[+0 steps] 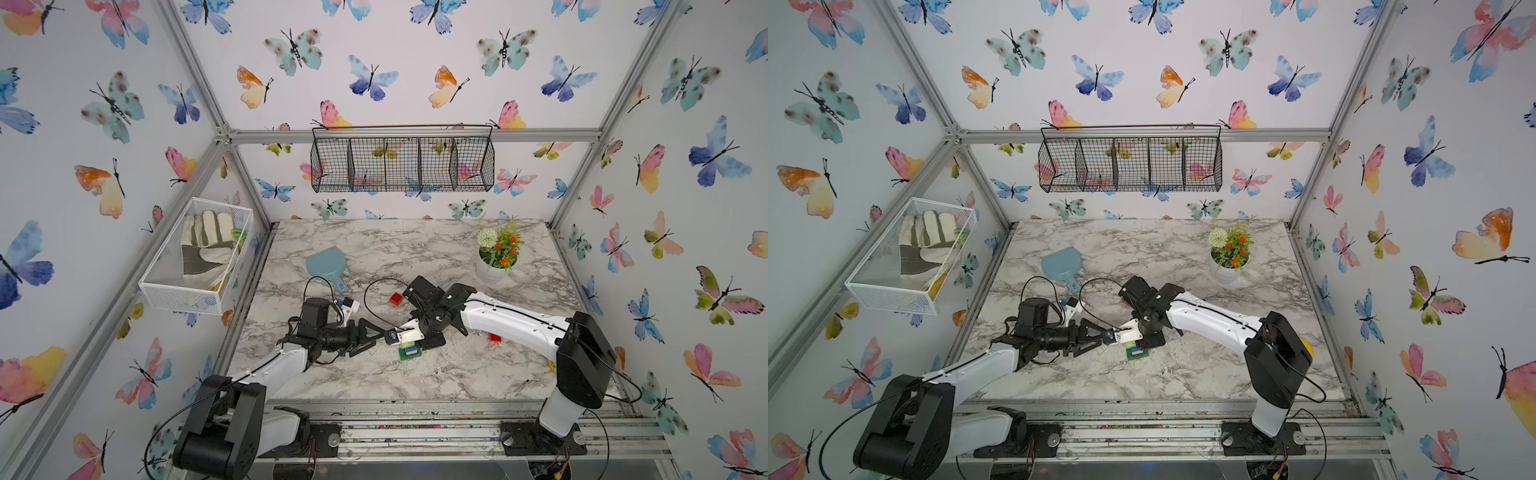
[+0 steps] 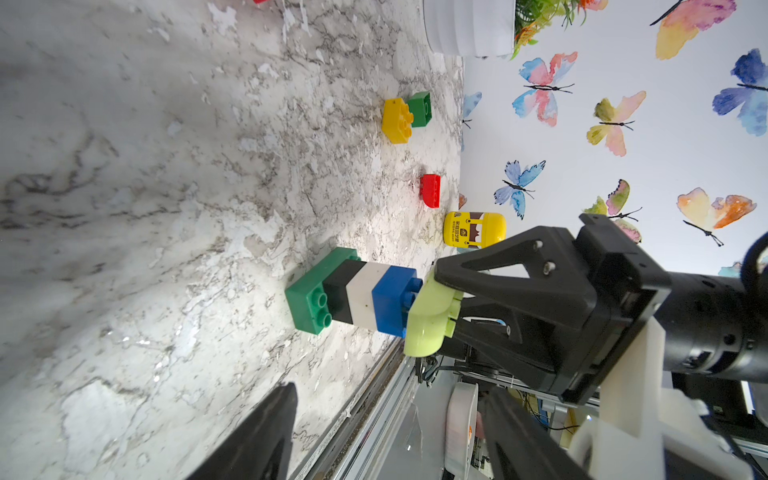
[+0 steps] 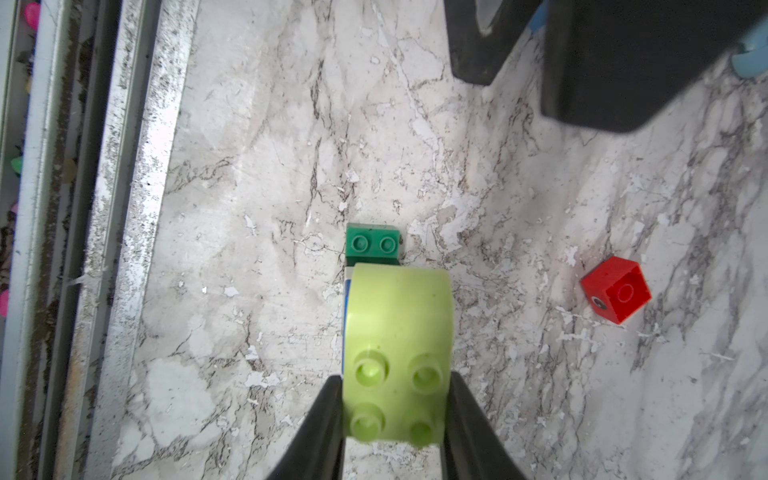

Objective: Assemble the number 1 with lego
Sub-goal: Assemble the lego brick with the lego brick.

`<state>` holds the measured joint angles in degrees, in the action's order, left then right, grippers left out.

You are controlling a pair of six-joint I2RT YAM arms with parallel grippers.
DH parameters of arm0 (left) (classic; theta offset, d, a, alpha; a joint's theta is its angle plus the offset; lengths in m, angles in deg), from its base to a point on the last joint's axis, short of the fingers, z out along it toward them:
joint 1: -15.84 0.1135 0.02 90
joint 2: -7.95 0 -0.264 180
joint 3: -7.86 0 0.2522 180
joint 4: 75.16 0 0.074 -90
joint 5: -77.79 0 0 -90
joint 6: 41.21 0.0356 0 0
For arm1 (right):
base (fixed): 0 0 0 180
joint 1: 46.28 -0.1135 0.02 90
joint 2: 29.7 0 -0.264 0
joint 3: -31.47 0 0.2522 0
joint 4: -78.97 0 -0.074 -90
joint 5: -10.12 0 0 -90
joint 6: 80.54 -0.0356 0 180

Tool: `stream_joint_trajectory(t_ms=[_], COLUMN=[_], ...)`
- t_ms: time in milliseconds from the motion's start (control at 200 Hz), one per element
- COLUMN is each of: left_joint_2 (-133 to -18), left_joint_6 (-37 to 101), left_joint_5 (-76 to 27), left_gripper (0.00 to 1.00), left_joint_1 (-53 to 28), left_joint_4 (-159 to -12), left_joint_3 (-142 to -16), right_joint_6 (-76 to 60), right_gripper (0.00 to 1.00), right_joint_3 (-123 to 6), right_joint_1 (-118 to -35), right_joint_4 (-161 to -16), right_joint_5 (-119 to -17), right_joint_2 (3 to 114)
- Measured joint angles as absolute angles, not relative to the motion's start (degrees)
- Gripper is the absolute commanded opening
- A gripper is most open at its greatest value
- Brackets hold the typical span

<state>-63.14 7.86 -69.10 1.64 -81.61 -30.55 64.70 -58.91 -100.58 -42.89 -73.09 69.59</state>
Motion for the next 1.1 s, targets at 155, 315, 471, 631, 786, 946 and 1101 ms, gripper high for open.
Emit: stream_joint_trajectory(t_ms=[155, 315, 471, 631, 786, 946, 1101], left_joint_2=[-63.14, -63.14, -63.14, -63.14, -63.14, -63.14, -63.14], left_joint_6=[7.88, 7.92, 8.10, 8.32, 8.47, 8.51, 8.54], left_joint_5=[-69.10, -69.10, -69.10, -69.10, -69.10, -69.10, -69.12], left_gripper=[0.75, 0.76, 0.76, 0.76, 0.76, 0.76, 0.76], left_joint_1=[1.64, 1.64, 1.64, 1.66, 1.66, 1.93, 1.97], left_joint_4=[-81.92, -81.96, -81.96, -81.99, -82.20, -82.36, -82.40], left_joint_3=[-30.55, -30.55, -30.55, -30.55, -30.68, -30.88, -30.90], right_joint_6=[64.94, 65.01, 65.01, 64.98, 64.77, 64.74, 64.72], right_gripper=[0.04, 0.19, 0.27, 0.34, 0.51, 0.57, 0.76], right_joint_3=[-58.87, -58.87, -58.87, -58.85, -58.61, -57.71, -57.69], right_joint_1=[-100.58, -100.58, -100.58, -100.58, -100.58, -100.58, -100.58], right_joint_4=[-42.98, -43.00, -43.00, -43.02, -43.15, -43.00, -43.04], right_joint_5=[-72.79, -72.57, -72.50, -72.44, -72.31, -72.17, -71.89], right_joint_2=[69.59, 69.59, 69.59, 69.59, 69.59, 69.59, 69.59])
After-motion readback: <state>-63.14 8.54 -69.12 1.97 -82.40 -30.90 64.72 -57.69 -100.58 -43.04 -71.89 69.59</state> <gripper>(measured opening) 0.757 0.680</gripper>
